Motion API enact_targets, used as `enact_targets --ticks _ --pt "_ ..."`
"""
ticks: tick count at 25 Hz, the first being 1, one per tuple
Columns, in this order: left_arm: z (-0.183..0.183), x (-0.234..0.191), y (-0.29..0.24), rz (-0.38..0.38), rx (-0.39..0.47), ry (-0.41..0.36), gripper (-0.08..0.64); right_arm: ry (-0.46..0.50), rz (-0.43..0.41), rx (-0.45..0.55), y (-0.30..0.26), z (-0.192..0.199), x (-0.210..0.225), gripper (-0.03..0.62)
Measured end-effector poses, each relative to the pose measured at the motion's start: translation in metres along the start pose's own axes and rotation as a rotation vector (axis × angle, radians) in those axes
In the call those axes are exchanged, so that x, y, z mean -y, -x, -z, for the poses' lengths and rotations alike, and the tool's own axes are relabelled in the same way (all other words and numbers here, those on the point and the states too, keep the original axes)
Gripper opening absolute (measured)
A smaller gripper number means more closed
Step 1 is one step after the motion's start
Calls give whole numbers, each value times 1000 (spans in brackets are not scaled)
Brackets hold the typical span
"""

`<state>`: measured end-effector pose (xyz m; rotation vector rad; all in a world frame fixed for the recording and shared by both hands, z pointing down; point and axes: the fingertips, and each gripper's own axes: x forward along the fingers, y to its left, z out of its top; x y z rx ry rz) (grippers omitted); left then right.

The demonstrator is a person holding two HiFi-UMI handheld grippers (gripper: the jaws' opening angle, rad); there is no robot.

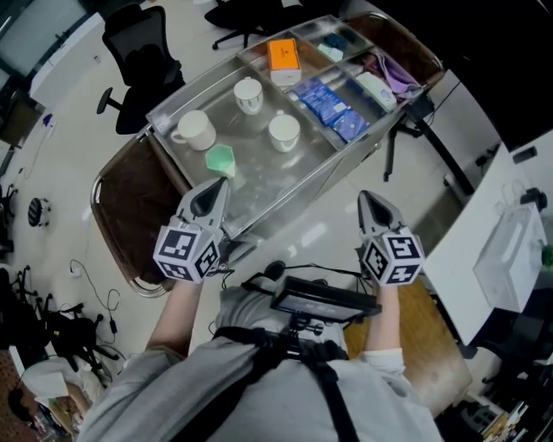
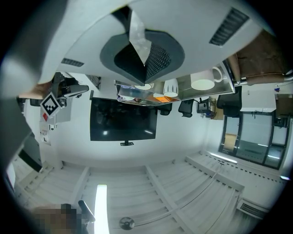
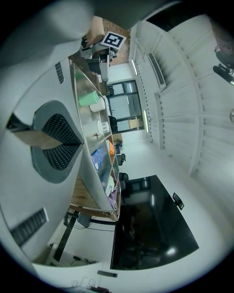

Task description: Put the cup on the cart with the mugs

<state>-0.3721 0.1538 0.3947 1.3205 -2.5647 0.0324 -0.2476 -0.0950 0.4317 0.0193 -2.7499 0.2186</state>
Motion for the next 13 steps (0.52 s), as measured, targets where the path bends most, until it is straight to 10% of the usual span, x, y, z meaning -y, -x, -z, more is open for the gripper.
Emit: enact_targets --ticks 13 --pt "4 2 -2 10 -1 6 3 -8 0 0 0 2 0 2"
